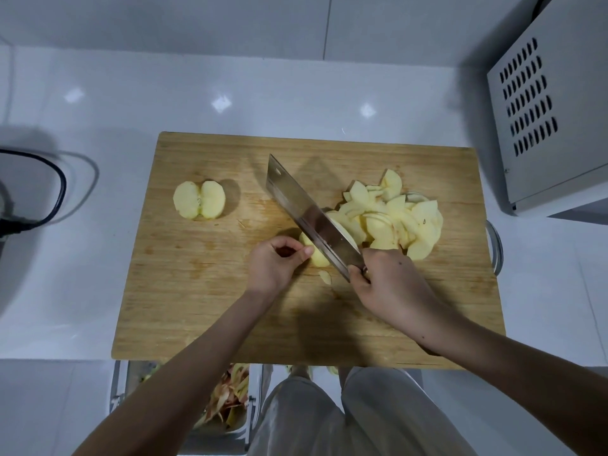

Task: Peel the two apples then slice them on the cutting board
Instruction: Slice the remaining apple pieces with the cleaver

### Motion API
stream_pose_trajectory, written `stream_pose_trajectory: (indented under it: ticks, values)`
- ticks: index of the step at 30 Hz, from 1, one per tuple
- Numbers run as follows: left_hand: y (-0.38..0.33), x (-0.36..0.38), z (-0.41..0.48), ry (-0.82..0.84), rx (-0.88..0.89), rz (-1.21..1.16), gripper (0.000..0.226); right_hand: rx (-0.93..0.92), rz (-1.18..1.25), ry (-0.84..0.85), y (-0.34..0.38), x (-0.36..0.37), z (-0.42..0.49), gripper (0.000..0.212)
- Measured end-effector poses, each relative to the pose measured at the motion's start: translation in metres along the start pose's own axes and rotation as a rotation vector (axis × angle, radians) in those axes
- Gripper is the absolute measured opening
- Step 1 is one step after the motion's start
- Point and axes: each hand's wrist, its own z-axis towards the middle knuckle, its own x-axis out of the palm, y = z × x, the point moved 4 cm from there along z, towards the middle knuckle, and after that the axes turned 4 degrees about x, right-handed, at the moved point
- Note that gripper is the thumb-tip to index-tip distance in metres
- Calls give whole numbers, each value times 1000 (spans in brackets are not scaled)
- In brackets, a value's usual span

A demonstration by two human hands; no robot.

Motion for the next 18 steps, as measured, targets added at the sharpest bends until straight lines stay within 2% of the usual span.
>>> stream_pose_trajectory:
  ticks: [7, 12, 18]
  values:
    - [-1, 0, -1, 4, 41, -26, 10, 4, -60, 0, 3, 9, 5, 23]
    - [1, 1, 0, -20, -6, -53, 11, 60, -7, 37, 10, 29, 22, 19]
    - [-1, -1, 0, -3, 40, -31, 11, 20, 2, -12, 6, 15, 11, 19]
